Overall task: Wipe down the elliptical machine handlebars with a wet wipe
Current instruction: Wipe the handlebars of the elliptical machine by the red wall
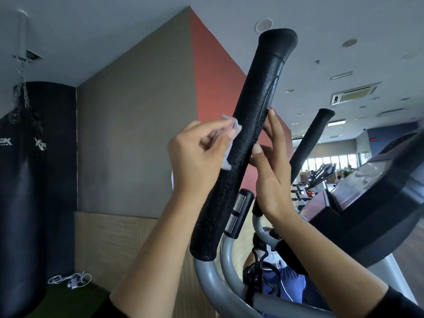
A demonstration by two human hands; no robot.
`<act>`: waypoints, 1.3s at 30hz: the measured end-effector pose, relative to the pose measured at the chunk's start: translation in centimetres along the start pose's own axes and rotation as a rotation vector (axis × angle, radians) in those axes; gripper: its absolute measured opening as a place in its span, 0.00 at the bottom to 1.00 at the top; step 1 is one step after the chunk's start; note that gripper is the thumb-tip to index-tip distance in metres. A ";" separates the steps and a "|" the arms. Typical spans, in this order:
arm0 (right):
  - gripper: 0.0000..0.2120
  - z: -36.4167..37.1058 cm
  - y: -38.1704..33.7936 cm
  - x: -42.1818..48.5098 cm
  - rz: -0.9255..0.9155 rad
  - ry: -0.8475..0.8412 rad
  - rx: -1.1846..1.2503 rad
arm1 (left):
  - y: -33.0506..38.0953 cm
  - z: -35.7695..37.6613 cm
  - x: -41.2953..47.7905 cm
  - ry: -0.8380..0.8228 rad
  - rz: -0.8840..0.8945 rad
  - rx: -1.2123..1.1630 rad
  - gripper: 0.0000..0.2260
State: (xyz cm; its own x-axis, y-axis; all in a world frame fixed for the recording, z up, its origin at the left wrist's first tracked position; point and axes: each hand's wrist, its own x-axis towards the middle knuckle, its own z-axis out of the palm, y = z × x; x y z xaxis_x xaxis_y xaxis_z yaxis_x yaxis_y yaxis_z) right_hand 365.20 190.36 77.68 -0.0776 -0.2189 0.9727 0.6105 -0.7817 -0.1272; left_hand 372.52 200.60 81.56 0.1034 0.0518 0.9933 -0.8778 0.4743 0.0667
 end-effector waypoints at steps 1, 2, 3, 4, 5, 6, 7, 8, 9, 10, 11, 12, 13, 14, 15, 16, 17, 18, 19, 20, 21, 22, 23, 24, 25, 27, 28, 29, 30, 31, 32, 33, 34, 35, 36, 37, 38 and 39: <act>0.26 -0.1 -0.1 0.2 0.009 0.005 0.021 | 0.4 0.7 0.5 0.026 0.022 0.005 0.09; 0.25 -0.2 -0.1 0.3 0.012 0.005 0.038 | 0.8 1.3 0.6 0.033 0.047 0.018 0.10; 0.25 -0.3 -0.1 0.6 0.011 0.000 0.050 | 0.9 1.8 0.5 0.027 0.073 0.044 0.10; 0.25 -0.5 -0.1 0.8 0.008 -0.006 0.056 | 0.9 1.9 0.0 0.017 0.100 0.074 0.10; 0.25 -0.6 0.0 1.0 0.007 -0.013 0.060 | 0.7 1.8 -0.6 0.007 0.119 0.099 0.09; 0.25 -0.8 0.1 1.2 0.008 -0.020 0.064 | 0.4 1.5 -1.3 -0.003 0.130 0.128 0.09; 0.25 -0.9 0.2 1.5 0.011 -0.026 0.071 | 0.2 1.1 -1.8 -0.010 0.138 0.164 0.09; 0.25 -1.0 0.4 1.7 0.015 -0.034 0.080 | 0.1 0.7 -2.2 -0.009 0.142 0.203 0.10; 0.25 -1.2 0.5 1.9 0.016 -0.045 0.091 | 0.2 0.4 -2.4 0.004 0.142 0.233 0.10; 0.25 -1.3 0.6 2.1 0.014 -0.059 0.106 | 0.4 0.4 -2.5 0.027 0.144 0.257 0.10; 0.25 -1.5 0.8 2.3 0.012 -0.074 0.125 | 0.8 0.5 -2.3 0.055 0.152 0.278 0.11; 0.25 -1.6 0.9 2.5 0.012 -0.087 0.147 | 1.3 0.8 -2.0 0.084 0.166 0.297 0.10; 0.25 -1.6 1.1 2.7 0.013 -0.098 0.173 | 1.8 1.3 -1.5 0.114 0.186 0.314 0.09; 0.25 -1.6 1.3 3.0 0.013 -0.109 0.202 | 2.3 1.9 -0.9 0.147 0.217 0.336 0.08; 0.25 -1.6 1.4 3.2 0.011 -0.117 0.232 | 2.7 2.5 -0.2 0.181 0.255 0.364 0.07; 0.25 -1.5 1.6 3.4 0.009 -0.119 0.264 | 2.9 3.2 0.4 0.214 0.292 0.398 0.06; 0.25 -1.4 1.9 3.6 0.009 -0.120 0.295 | 3.0 3.9 0.8 0.241 0.324 0.430 0.06; 0.25 -1.3 2.1 3.8 0.015 -0.123 0.318 | 3.0 4.3 1.1 0.255 0.343 0.458 0.06; 0.26 -1.2 2.3 3.8 0.021 -0.127 0.332 | 2.9 4.7 1.1 0.254 0.347 0.477 0.06; 0.27 -1.1 2.5 3.9 0.025 -0.132 0.335 | 2.8 4.8 0.9 0.244 0.344 0.492 0.06; 0.28 -1.1 2.7 3.8 0.029 -0.141 0.335 | 2.7 4.7 0.6 0.229 0.340 0.508 0.07; 0.28 -1.0 2.8 3.8 0.034 -0.150 0.340 | 2.6 4.6 0.2 0.211 0.334 0.528 0.07; 0.28 -1.0 2.9 3.7 0.042 -0.159 0.355 | 2.6 4.4 -0.3 0.187 0.326 0.554 0.07; 0.27 -0.9 3.1 3.6 0.051 -0.168 0.372 | 2.7 4.1 -0.7 0.161 0.317 0.590 0.08; 0.27 -0.8 3.3 3.5 0.060 -0.176 0.384 | 2.9 3.9 -1.2 0.139 0.308 0.628 0.08; 0.26 -0.8 3.6 3.3 0.073 -0.188 0.418 | 3.4 3.7 -1.9 0.129 0.293 0.671 0.09; 0.26 -0.8 3.7 3.2 0.076 -0.188 0.434 | 3.8 3.8 -1.8 0.142 0.296 0.683 0.09; 0.26 -0.7 3.8 3.1 0.076 -0.185 0.443 | 4.1 4.2 -1.5 0.164 0.314 0.699 0.09; 0.26 -0.6 3.8 3.0 0.075 -0.179 0.451 | 4.5 4.7 -1.0 0.185 0.342 0.717 0.09; 0.26 -0.5 3.8 3.0 0.078 -0.171 0.466 | 4.8 5.4 -0.4 0.198 0.373 0.733 0.09; 0.26 -0.4 3.9 3.0 0.086 -0.162 0.486 | 4.9 6.1 0.2 0.203 0.391 0.745 0.08; 0.26 -0.2 3.9 3.0 0.092 -0.157 0.506 | 4.9 6.7 0.7 0.199 0.388 0.759 0.08; 0.26 0.0 4.0 2.9 0.092 -0.159 0.525 | 4.7 7.1 0.9 0.191 0.373 0.771 0.07; 0.27 0.0 4.1 2.9 0.087 -0.167 0.544 | 4.6 7.3 0.8 0.184 0.357 0.782 0.07; 0.27 0.1 4.2 2.8 0.083 -0.177 0.560 | 4.4 7.2 0.5 0.178 0.343 0.791 0.07; 0.27 0.1 4.3 2.8 0.081 -0.190 0.575 | 4.2 7.0 0.0 0.175 0.331 0.801 0.07; 0.27 0.1 4.4 2.8 0.078 -0.204 0.590 | 4.2 6.7 -0.5 0.168 0.322 0.807 0.07; 0.27 0.0 4.5 2.8 0.077 -0.216 0.603 | 4.2 6.4 -1.0 0.158 0.314 0.810 0.07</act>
State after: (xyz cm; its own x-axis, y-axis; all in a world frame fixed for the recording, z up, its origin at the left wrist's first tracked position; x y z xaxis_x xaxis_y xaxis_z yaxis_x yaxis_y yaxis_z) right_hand 367.75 186.25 79.86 0.1059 -0.0893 0.9904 0.9488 -0.2889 -0.1275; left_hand 365.74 196.86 81.42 -0.1877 0.2242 0.9563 -0.9322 -0.3475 -0.1015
